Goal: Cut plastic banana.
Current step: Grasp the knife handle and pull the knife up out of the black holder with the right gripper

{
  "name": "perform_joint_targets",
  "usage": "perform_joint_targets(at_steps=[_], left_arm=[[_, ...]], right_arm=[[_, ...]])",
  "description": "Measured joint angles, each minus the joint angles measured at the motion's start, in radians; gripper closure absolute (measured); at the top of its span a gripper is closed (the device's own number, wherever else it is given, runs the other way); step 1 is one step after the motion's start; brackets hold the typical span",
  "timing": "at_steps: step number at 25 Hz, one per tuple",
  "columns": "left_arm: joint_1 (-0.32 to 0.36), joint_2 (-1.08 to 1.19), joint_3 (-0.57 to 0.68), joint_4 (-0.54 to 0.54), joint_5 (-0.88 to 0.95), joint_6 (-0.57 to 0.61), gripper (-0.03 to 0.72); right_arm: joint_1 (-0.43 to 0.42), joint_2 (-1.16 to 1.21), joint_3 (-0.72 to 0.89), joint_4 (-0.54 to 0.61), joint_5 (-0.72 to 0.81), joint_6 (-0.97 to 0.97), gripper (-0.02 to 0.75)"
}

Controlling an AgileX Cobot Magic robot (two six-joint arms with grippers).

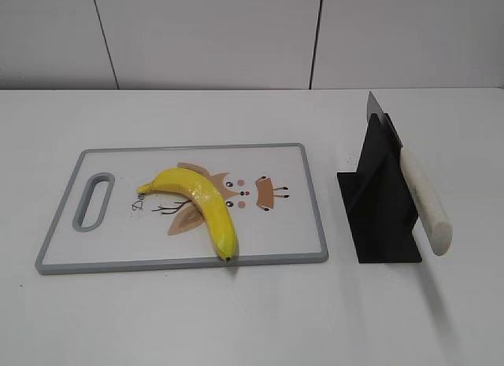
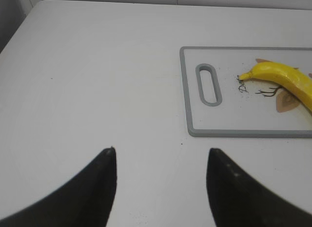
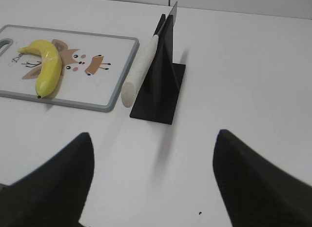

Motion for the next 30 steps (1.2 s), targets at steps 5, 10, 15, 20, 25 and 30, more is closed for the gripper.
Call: perform_joint_targets(at_steps=[5, 10, 15, 20, 25, 30], left_arm=[[0.0, 0.0, 0.0, 0.0, 0.0, 0.0, 0.14], [0.0, 0.0, 0.0, 0.0, 0.0, 0.0, 0.14], [0.0, 0.0, 0.0, 0.0, 0.0, 0.0, 0.14], [0.0, 0.0, 0.0, 0.0, 0.0, 0.0, 0.14], [0.0, 0.0, 0.0, 0.0, 0.0, 0.0, 0.14], [0.0, 0.0, 0.0, 0.0, 0.0, 0.0, 0.14]], right_arm=[[0.0, 0.0, 0.0, 0.0, 0.0, 0.0, 0.155], [0.0, 0.0, 0.0, 0.0, 0.0, 0.0, 0.155], [0.0, 0.0, 0.0, 0.0, 0.0, 0.0, 0.155], [0.0, 0.0, 0.0, 0.0, 0.0, 0.0, 0.155], [0.0, 0.0, 0.0, 0.0, 0.0, 0.0, 0.155], [0.0, 0.0, 0.0, 0.0, 0.0, 0.0, 0.155]])
